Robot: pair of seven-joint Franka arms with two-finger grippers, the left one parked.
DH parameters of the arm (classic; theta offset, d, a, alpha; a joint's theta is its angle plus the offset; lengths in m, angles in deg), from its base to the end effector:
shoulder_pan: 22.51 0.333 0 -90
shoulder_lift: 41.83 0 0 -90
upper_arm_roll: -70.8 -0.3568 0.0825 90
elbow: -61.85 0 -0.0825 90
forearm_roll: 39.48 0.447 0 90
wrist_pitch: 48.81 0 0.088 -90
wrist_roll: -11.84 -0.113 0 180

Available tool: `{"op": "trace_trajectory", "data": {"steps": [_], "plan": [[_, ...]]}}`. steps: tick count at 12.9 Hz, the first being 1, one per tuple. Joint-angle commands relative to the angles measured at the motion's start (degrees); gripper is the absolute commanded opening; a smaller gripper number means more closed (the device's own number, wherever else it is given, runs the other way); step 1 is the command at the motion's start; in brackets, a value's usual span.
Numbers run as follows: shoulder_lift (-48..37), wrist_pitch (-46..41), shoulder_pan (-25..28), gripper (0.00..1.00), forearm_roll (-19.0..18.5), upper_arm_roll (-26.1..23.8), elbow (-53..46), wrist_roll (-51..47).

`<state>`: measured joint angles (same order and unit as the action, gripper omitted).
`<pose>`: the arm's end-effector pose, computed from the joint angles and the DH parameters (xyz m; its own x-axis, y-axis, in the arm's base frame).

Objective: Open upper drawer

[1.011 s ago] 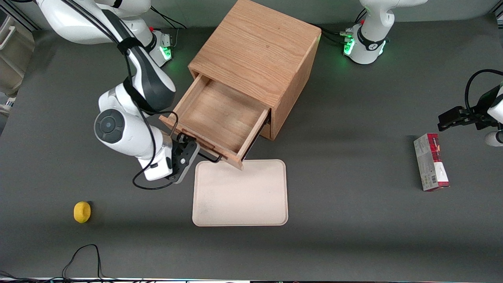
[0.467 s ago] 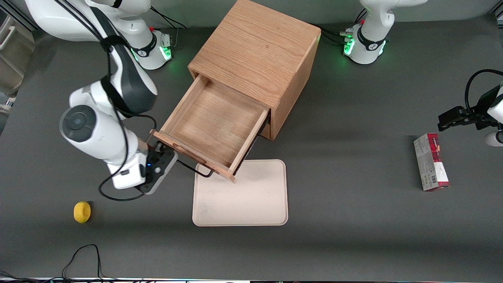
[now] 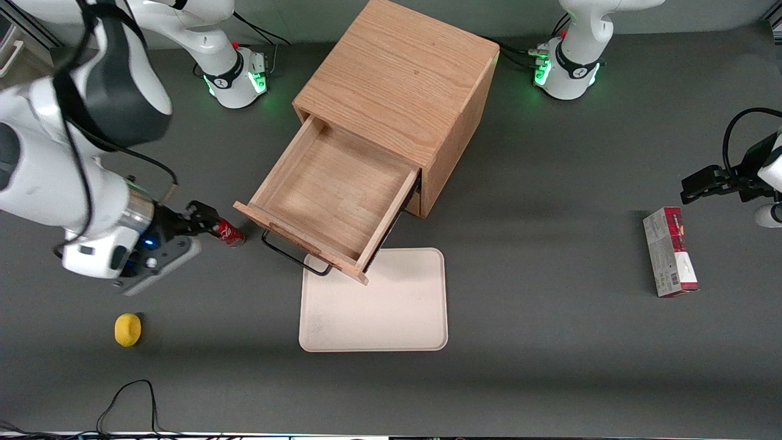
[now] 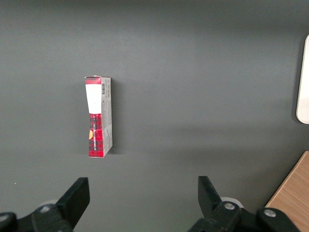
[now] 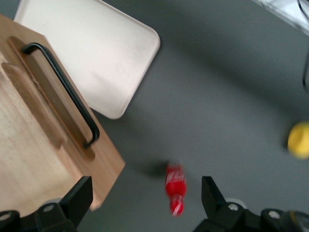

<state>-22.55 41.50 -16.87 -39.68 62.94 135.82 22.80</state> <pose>0.7118 0.1531 0.5841 0.9118 0.4088 -0.0395 0.4068 -0.9121 -0.0501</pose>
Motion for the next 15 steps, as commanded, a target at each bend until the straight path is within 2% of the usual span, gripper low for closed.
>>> {"op": "trace_trajectory", "data": {"steps": [1,4,6,9,13,15], "plan": [[-12.38,0.48,0.51,1.0,1.43,4.5,14.14,-10.06],[-26.62,5.04,0.51,1.0,1.61,10.38,30.93,-13.77],[-31.39,4.79,0.51,1.0,1.44,11.63,34.31,-13.69],[-33.08,3.91,0.51,1.0,0.82,11.54,34.5,-13.61],[-30.36,4.96,0.51,1.0,0.99,11.28,31.78,-13.78],[-29.74,4.96,0.6,1.0,1.26,11.28,31.59,-17.96]]}}
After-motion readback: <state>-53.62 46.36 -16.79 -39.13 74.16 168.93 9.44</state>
